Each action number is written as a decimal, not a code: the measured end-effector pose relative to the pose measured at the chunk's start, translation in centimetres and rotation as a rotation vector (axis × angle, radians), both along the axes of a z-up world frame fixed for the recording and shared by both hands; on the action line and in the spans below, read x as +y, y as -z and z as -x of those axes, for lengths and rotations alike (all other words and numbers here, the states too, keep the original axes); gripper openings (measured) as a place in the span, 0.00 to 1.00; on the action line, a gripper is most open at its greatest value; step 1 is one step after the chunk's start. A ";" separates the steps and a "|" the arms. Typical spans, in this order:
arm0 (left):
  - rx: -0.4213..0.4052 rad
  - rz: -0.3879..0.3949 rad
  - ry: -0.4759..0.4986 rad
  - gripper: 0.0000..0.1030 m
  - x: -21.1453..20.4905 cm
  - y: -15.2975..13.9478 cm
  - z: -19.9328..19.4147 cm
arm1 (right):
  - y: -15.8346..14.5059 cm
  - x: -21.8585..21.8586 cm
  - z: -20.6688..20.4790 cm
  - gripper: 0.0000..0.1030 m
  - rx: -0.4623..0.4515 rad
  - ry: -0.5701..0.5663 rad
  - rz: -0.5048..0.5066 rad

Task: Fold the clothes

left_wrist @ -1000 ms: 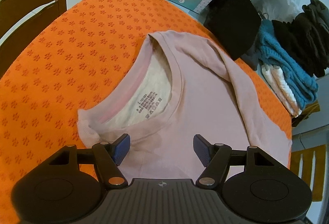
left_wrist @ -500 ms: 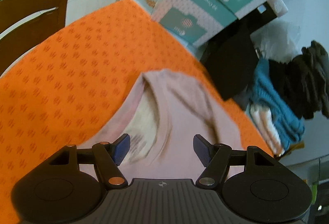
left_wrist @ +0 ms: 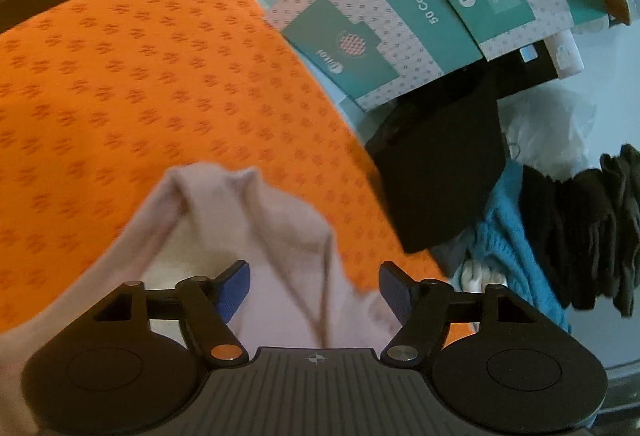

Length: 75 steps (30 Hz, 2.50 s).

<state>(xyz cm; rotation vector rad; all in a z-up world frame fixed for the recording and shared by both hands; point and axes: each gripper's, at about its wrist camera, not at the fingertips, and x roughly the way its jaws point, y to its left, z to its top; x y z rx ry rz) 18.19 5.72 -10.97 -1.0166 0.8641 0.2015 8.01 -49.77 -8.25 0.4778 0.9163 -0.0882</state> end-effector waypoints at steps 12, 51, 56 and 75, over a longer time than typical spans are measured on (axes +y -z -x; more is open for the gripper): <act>0.084 0.017 -0.082 0.13 0.5 0.4 -1.9 | -3.9 -1.3 -1.2 0.02 -0.070 0.008 0.022; -0.122 -0.763 0.871 0.41 -17.9 -1.4 -5.1 | 1.5 -1.9 -2.2 0.38 0.063 -0.025 0.008; -0.111 -0.783 0.898 0.37 -17.8 -1.0 -4.8 | 2.7 -1.2 -2.7 0.38 0.097 -0.061 0.003; -0.092 -0.224 0.442 0.06 -9.5 0.4 -8.4 | -2.6 -0.8 -9.9 0.05 -0.094 -0.171 0.170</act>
